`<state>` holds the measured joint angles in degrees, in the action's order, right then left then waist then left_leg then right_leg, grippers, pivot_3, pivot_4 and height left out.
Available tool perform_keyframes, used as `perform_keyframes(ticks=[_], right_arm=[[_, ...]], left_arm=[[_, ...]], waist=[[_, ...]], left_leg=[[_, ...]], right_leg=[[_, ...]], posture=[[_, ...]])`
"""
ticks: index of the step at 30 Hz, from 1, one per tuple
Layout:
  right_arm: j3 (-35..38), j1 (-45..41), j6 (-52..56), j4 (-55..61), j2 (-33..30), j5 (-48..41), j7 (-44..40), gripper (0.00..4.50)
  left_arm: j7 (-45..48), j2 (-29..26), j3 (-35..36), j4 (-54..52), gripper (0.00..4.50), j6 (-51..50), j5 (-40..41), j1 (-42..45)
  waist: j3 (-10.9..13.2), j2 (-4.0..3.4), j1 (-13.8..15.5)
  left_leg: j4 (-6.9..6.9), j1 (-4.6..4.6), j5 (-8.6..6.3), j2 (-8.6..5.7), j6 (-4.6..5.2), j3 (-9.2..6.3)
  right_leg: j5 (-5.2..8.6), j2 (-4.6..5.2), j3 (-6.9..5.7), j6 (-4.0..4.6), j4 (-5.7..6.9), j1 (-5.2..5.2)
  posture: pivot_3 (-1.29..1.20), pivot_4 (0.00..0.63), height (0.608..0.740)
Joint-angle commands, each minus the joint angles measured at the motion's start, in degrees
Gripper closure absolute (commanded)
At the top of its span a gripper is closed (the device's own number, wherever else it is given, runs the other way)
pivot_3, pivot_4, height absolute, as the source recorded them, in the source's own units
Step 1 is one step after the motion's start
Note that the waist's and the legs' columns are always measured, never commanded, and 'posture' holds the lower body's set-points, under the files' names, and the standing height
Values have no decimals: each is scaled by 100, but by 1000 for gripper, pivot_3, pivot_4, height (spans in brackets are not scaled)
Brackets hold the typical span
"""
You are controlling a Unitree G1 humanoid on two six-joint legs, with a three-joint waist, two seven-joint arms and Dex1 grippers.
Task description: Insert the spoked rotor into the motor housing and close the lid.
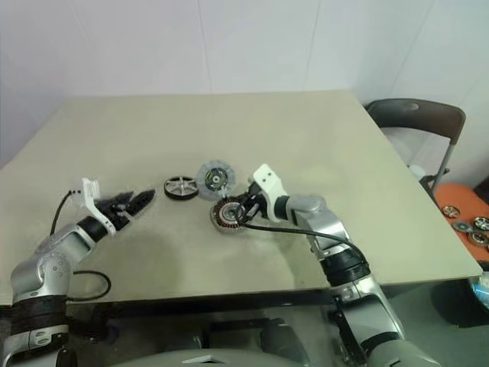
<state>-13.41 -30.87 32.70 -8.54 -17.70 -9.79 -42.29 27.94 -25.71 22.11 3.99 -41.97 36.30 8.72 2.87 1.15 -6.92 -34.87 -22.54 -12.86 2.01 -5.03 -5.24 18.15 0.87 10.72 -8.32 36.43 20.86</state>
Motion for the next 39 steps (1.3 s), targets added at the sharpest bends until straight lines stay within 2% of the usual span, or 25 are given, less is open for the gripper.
perform_keyframes(ticks=[1, 9, 17, 28, 31, 39], right_arm=[[276, -309, -286, -126, -197, -6, -100, 4467], [356, -343, -446, -326, -406, 25, -137, 4467], [346, -258, -403, -222, -388, 40, -71, 4467], [358, -200, -391, -182, -392, 45, 4, 4467], [336, -149, -397, -165, -381, 56, 43, 4500], [341, 0, -347, -38, -410, 59, 131, 4500]], left_arm=[[-286, 55, 297, -152, 0, -896, 635, 232], [-762, 345, 629, 181, 0, -1994, 1452, 1072], [-1174, 591, 713, 887, 0, -1907, 1390, 1658], [-1556, 782, 881, 1262, 0, -2111, 1484, 1882], [-1587, 812, 844, 1298, 869, -2171, 1480, 1926], [-1732, 831, 930, 1380, 3619, -2378, 1491, 2011]], waist=[[-2, 5, 6], [-2, 5, -9], [-2, 4, -10], [-2, 5, -3], [-2, 5, -1], [-2, 5, -8]], left_leg=[[-2, 0, 0, 0, 0, -1], [-5, 2, 0, -1, 0, -3], [6, 2, 0, -1, 0, -4], [3, 2, 0, -2, 0, -4], [2, 2, 0, -2, -1, -4], [4, 2, 0, -2, -1, -4]], right_leg=[[0, 0, -1, 0, 0, -1], [0, -1, -4, 0, -1, -9], [-3, -1, -3, -6, -1, -3], [-4, -1, -3, -6, -1, -6], [-4, 0, -4, -6, -1, -7], [-4, 0, -3, -7, -2, -4]], posture=[[0, 0, 740], [0, 0, 740], [0, 0, 740], [0, 0, 740], [0, 0, 740], [0, 0, 740]])
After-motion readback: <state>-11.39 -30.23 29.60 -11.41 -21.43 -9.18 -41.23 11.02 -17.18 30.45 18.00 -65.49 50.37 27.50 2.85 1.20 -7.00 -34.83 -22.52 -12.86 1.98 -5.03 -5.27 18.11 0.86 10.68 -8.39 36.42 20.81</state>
